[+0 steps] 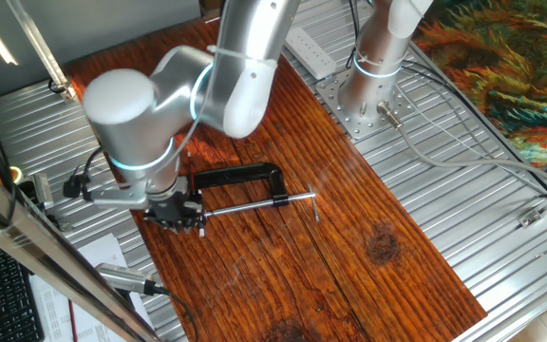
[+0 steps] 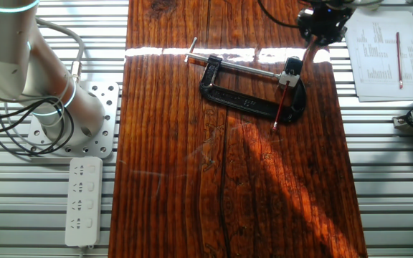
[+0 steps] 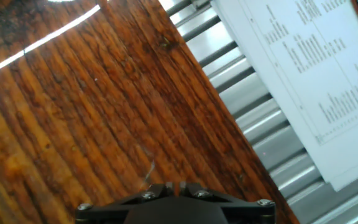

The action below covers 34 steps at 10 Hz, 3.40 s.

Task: Sharpen the pencil with a pencil sharpener

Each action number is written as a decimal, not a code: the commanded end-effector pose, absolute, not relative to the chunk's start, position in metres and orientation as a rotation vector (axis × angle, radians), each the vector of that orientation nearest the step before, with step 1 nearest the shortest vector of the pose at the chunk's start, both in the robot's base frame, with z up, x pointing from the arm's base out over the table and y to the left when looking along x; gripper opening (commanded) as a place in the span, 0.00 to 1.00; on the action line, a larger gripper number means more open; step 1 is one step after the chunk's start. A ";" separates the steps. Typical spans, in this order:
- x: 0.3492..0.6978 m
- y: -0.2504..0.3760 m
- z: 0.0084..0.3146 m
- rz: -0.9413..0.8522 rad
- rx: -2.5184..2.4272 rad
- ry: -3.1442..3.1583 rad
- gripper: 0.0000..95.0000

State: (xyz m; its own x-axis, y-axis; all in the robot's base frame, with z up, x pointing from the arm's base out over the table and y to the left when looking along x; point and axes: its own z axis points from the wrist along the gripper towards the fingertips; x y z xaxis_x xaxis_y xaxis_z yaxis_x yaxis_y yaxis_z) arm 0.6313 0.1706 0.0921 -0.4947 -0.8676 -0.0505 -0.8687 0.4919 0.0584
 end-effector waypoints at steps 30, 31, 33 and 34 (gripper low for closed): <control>0.593 0.176 0.034 0.105 -1.691 2.633 0.20; 0.592 0.176 0.033 0.106 -1.689 2.634 0.20; 0.591 0.177 0.033 0.101 -1.691 2.636 0.20; 0.591 0.177 0.033 0.100 -1.696 2.633 0.20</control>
